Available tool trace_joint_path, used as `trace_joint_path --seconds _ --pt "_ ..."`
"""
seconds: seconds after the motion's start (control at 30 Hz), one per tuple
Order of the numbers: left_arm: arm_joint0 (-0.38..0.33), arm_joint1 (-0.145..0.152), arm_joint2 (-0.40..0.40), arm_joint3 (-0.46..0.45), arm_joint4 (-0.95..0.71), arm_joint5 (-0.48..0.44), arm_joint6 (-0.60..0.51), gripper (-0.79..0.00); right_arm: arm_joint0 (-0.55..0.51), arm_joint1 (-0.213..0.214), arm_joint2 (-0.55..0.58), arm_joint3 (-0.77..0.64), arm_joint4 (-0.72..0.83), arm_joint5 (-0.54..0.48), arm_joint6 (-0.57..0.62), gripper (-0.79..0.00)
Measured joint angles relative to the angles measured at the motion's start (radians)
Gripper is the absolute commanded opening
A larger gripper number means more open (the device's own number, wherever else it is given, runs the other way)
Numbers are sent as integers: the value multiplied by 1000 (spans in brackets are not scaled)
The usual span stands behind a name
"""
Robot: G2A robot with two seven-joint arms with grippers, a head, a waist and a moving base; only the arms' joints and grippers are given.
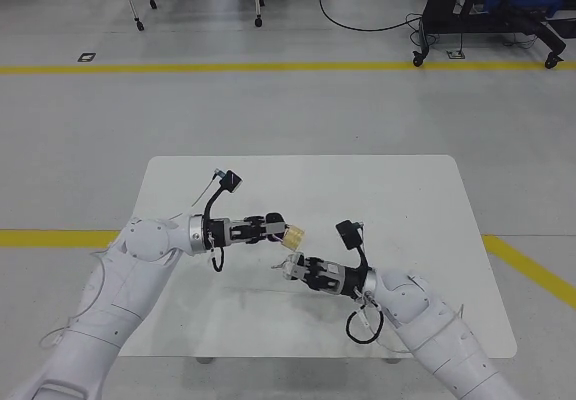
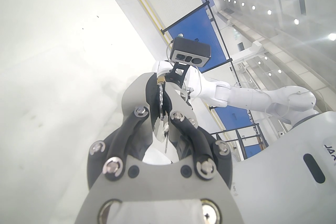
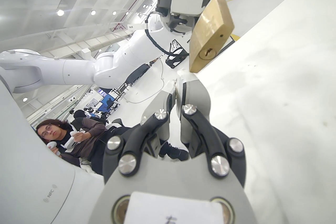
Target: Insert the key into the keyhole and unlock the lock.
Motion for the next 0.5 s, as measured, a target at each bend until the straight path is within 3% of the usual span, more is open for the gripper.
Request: trace_joint_path --seconds 0.33,0.5 --pt "8 9 -2 -11 15 -7 -14 -785 -3 0 13 5 21 -4 4 -785" --pt "13 12 0 -25 82 -10 37 -785 -2 -2 14 8 24 -7 5 -785"
